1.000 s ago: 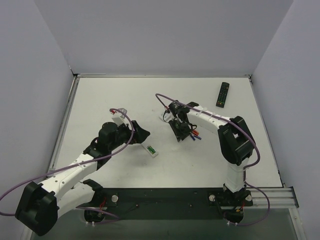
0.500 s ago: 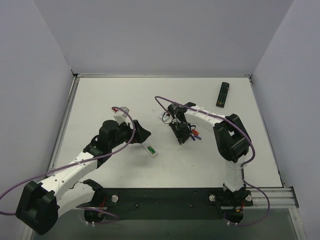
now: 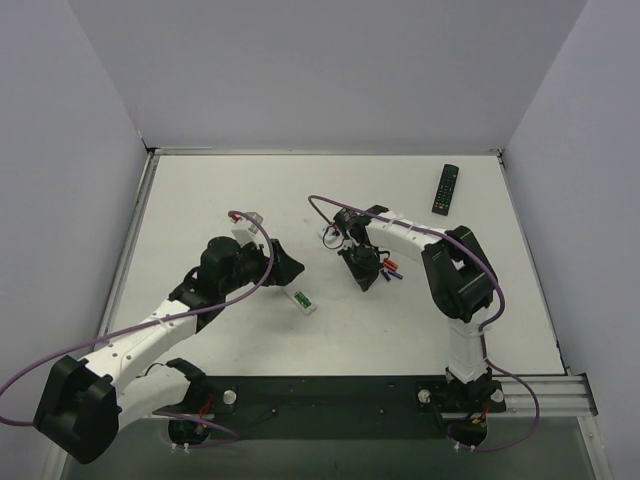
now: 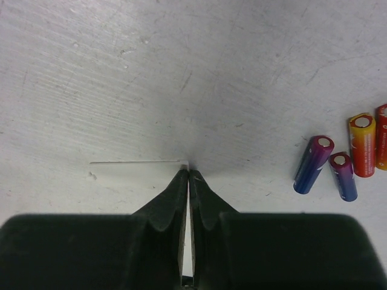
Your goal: Load the batteries into the remote control
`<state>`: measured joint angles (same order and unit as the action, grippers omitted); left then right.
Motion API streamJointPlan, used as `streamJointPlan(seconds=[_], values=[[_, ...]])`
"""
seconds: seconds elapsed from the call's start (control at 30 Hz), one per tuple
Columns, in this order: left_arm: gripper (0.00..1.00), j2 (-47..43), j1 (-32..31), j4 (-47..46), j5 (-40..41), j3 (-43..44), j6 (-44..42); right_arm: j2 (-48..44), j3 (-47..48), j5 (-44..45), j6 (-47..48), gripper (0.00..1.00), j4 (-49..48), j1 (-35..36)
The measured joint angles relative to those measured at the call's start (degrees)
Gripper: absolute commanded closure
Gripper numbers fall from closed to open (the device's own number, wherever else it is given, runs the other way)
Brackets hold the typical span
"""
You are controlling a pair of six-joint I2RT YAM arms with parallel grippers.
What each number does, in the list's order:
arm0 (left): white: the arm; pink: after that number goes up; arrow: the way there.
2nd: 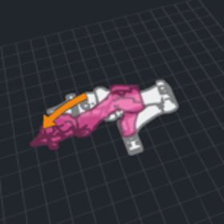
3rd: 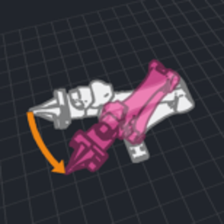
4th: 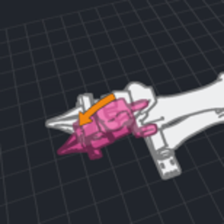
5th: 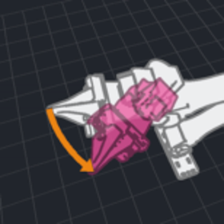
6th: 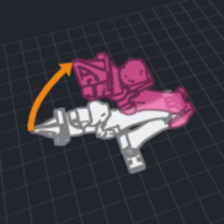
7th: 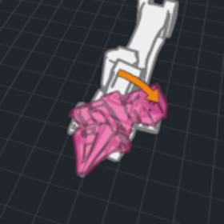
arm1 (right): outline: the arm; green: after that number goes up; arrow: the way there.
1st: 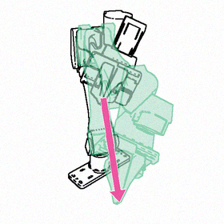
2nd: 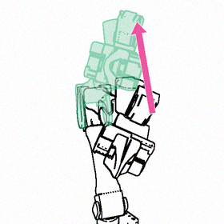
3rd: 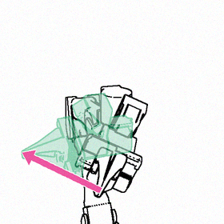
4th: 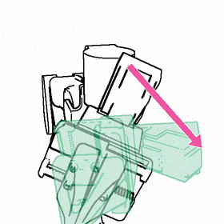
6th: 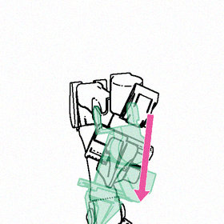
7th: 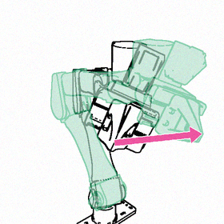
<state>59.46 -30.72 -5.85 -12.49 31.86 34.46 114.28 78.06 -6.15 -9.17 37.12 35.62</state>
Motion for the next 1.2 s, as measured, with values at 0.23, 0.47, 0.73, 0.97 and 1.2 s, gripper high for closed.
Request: streamJointPlan(seconds=[0.23,0.47,0.73,0.97,1.2], values=[[0.07,1.05,0.00,-0.92,-2.03,0.20,-1.14,-0.63,-0.66,0.52,0.48,1.00,-0.46,0.00],[0.09,4.57,-0.11,-4.87,-6.84,0.22,-2.95,-6.82,-5.55,1.05,1.79,1.00,-4.87,0.04],[0.10,10.40,-1.05,-9.16,-10.32,0.96,-5.18,-18.73,-8.22,0.87,2.12,1.00,-9.81,0.07],[0.10,17.55,-2.71,-11.56,-13.07,4.87,-7.58,-24.24,-10.43,-0.72,2.69,1.00,-12.59,0.44],[0.10,20.59,-3.28,-11.10,-14.21,7.74,-11.69,-26.21,-12.04,-2.32,3.28,0.87,-13.33,0.81]])
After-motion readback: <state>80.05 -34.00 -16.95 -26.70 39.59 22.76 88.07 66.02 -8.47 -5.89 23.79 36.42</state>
